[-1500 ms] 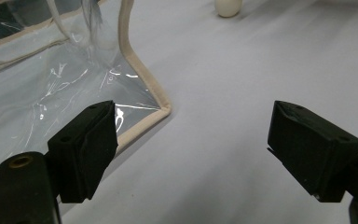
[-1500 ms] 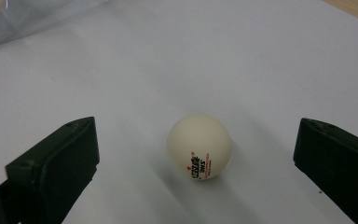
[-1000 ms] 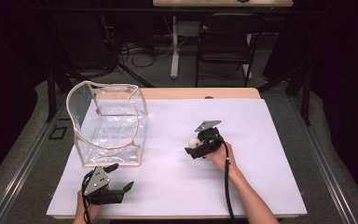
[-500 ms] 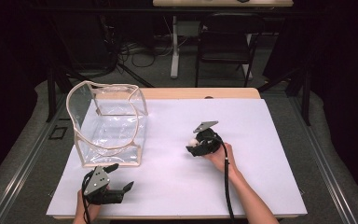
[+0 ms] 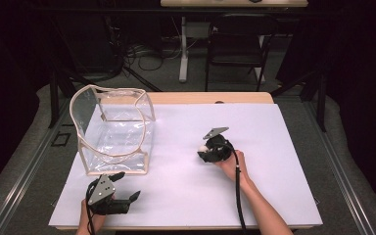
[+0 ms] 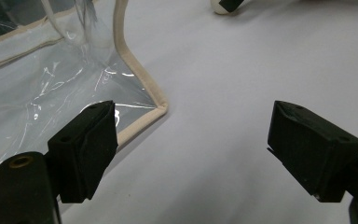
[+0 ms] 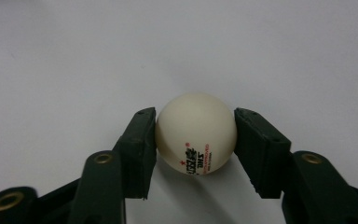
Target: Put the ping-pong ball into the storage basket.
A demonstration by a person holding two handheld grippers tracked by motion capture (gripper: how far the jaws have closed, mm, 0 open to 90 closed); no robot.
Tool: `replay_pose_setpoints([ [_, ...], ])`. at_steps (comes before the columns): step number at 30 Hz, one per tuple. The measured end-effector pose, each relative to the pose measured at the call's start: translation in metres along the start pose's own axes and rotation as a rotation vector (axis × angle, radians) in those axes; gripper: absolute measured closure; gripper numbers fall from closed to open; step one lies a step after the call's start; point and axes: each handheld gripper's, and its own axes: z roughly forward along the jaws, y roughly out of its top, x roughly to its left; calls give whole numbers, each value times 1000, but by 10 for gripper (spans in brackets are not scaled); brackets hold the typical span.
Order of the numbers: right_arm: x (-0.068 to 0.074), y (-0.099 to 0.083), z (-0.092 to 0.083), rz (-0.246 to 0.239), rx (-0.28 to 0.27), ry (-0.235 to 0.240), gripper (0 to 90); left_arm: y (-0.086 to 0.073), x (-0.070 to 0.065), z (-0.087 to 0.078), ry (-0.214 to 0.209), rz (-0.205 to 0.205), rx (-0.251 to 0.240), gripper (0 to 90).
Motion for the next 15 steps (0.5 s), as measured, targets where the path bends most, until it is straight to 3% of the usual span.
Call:
replay_pose_setpoints([
  [15, 4, 4, -9, -32, -9, -19, 503, 0, 0, 0, -3, 3, 0, 163],
])
